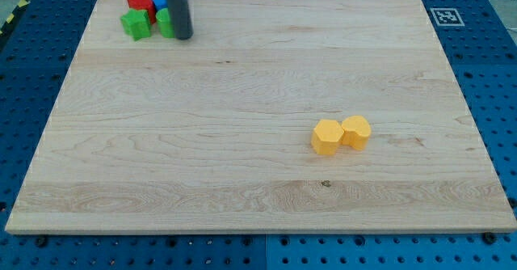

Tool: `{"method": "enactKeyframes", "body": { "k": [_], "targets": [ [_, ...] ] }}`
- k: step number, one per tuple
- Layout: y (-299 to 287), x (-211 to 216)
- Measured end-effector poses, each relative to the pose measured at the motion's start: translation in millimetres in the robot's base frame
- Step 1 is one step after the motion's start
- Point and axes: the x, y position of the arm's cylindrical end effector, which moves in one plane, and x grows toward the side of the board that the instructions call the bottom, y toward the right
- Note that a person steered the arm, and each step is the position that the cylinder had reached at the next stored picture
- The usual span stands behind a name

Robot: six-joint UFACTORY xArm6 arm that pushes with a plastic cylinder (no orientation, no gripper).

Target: Separate the hexagon from the heart

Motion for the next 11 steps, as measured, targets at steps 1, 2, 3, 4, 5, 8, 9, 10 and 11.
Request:
{"method": "enactKeyframes", "body": {
  "k": [1,2,3,4,5,8,9,10,11],
  "targets": [
    [-2,7],
    [19,66],
    [44,155],
    [96,238],
    [175,280],
    [257,222],
    [243,207],
    [227,207],
    [217,197]
  ]
}}
